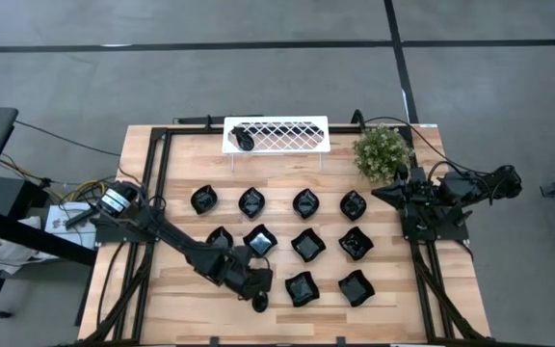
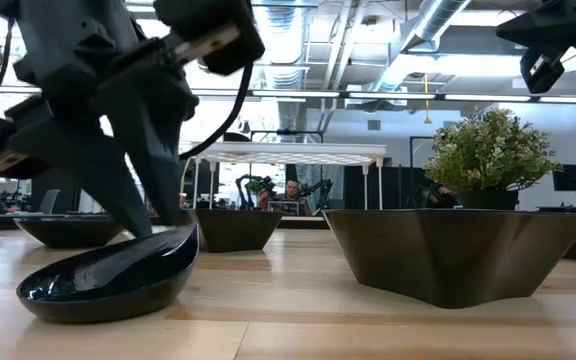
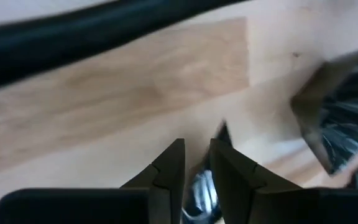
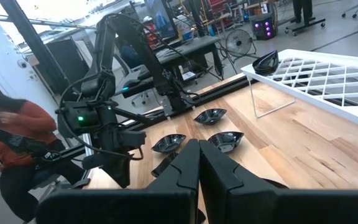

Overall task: Pick & Place Mini shaped plates
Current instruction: Stack the black drop shaped plate on top of the black drop shaped plates on the shelf

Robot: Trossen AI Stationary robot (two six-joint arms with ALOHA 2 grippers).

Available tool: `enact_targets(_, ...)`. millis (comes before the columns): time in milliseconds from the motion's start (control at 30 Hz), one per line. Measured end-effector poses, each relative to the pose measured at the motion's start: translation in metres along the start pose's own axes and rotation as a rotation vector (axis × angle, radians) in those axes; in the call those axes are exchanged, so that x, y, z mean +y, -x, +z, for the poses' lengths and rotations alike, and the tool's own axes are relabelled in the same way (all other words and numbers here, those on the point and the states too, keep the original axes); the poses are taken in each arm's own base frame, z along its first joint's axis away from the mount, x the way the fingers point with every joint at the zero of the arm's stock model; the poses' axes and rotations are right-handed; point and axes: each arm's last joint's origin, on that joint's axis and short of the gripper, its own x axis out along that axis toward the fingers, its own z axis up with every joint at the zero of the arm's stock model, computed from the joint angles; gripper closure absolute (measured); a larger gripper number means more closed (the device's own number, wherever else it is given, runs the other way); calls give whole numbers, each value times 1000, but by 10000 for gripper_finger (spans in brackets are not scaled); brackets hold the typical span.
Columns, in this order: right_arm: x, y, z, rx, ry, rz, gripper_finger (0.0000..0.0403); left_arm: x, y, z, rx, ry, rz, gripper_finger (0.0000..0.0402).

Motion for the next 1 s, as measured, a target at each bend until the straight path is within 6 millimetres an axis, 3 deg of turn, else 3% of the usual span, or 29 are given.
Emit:
enact_targets(200,0,0,0,0,0,0,403,2,3,-10,11,-23,-6,325)
enact_targets(600,0,0,0,0,0,0,403,1,2,-5,-3,-76,-3,325)
enact_targets(1000,0,0,0,0,0,0,403,0,4,-15,-4,-95,-43,325)
